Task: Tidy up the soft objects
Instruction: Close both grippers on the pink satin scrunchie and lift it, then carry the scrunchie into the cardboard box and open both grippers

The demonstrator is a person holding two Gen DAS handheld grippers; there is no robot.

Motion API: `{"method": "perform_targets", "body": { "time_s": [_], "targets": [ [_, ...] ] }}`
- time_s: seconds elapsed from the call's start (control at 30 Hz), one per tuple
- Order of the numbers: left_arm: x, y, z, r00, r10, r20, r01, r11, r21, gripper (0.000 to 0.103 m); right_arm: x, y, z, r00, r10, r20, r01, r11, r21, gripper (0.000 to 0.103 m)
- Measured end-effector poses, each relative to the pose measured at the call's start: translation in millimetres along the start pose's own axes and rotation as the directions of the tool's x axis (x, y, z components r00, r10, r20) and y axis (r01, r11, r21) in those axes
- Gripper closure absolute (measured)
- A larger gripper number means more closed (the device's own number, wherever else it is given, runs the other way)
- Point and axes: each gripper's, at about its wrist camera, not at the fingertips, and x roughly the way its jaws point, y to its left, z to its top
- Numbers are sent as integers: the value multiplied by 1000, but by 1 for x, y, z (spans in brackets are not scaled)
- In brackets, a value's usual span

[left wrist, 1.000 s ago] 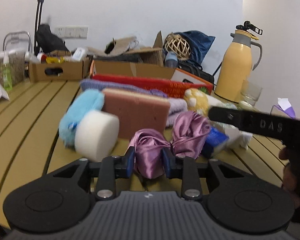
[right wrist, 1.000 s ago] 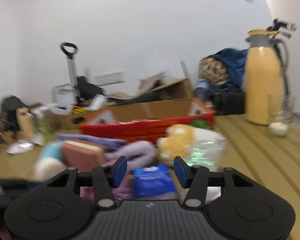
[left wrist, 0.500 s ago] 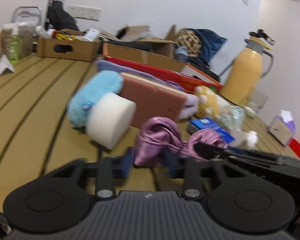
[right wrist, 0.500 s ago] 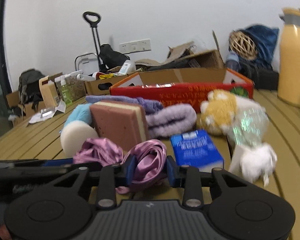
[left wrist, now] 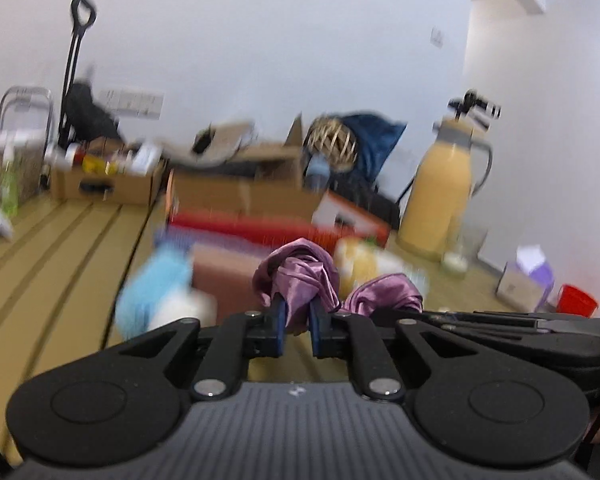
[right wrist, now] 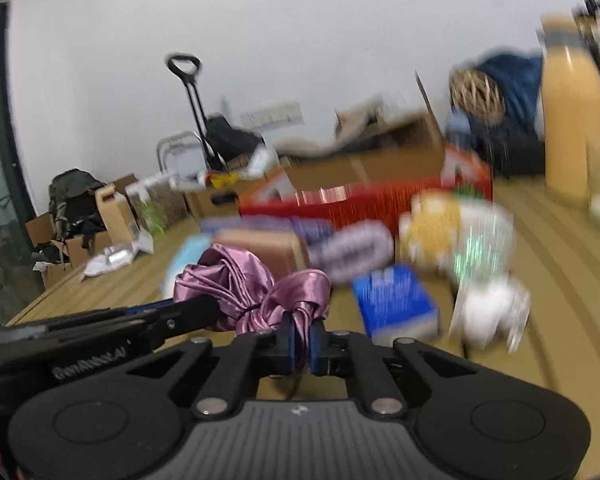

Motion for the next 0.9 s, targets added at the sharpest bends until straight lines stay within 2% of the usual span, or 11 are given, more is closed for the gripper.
{"method": "perform_targets", "body": {
  "time_s": [0.1,0.2,0.23,0.33,0.47,0.6,0.67,0.77,0.83,0.87,0.9],
  "targets": [
    [27,4,54,998,-15,56,14,1000,16,91,2,-3,46,999,25,40,-22,998,-65,97],
    [78,14,104,994,32,101,-36,999,37,91,33,-13,108,998,27,54,-19,991,-133,96],
    [101,21,120,994,54,91,-57,998,29,91,49,-18,129,998,32,47,-25,989,-146,96],
    [170,51,154,995,97,9,-96,992,-77,91,114,-35,186,999,44,1,-43,984,-173,96],
    [260,88,166,979,169,-116,-182,977,-112,91,222,-65,231,991,40,-127,-66,977,-204,96],
    [320,114,159,944,256,-209,-280,955,-96,90,303,-92,242,974,58,-220,-87,988,-124,96],
    [331,126,150,936,267,-228,-291,954,-78,89,333,-100,240,964,81,-252,-111,988,-105,96],
    [338,133,142,922,306,-237,-325,945,-43,89,352,-102,231,959,114,-261,-141,986,-90,95],
    [338,129,143,923,315,-221,-326,945,-16,89,362,-105,223,953,126,-276,-148,987,-60,85],
    [337,127,143,925,322,-200,-328,945,3,88,366,-109,219,945,129,-302,-143,989,-25,84],
    [335,125,143,927,326,-183,-329,944,16,87,371,-114,216,933,127,-336,-124,992,32,77]
  ]
}}
